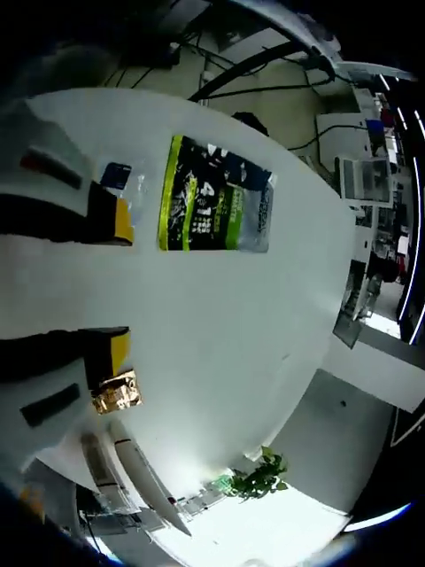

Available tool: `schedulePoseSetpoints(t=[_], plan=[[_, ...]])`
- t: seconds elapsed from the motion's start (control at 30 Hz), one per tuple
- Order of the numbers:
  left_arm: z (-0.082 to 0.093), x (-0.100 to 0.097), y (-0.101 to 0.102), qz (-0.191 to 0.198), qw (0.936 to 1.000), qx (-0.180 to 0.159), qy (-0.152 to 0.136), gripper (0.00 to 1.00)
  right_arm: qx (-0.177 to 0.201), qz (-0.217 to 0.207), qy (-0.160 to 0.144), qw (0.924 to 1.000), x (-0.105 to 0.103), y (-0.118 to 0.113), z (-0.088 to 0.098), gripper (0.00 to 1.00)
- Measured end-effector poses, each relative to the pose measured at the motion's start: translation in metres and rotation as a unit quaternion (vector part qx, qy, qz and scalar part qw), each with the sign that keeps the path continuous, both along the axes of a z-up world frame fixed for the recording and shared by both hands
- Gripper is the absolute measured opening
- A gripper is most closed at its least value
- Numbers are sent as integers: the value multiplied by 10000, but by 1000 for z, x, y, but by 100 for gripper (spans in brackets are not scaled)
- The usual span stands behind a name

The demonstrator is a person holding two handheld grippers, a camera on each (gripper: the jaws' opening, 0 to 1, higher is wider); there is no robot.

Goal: Arrange the skincare products in the storage area until every visible bottle or jar stands upright without overlapping.

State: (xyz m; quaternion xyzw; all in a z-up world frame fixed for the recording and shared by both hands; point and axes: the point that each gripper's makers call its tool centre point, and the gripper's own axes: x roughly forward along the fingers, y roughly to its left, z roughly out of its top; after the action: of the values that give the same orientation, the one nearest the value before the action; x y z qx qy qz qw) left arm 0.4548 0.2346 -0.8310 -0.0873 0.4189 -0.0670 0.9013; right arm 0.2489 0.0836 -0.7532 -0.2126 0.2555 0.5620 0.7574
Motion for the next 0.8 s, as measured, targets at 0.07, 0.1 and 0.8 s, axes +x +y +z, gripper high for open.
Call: schedulePoseSetpoints(t=[0.07, 0.1, 0.8], plan=[[-3, 1, 20, 125, 9995, 282, 20, 51, -22, 0, 12, 10000, 0, 0, -1, 0], [-6, 0, 27, 136, 9991, 388, 75, 53, -33, -4, 13, 10000, 0, -1, -2, 0], [-29, -21, 30, -571, 9915, 1135, 283, 36, -161, -98, 37, 9998, 5, -5, -7, 0]])
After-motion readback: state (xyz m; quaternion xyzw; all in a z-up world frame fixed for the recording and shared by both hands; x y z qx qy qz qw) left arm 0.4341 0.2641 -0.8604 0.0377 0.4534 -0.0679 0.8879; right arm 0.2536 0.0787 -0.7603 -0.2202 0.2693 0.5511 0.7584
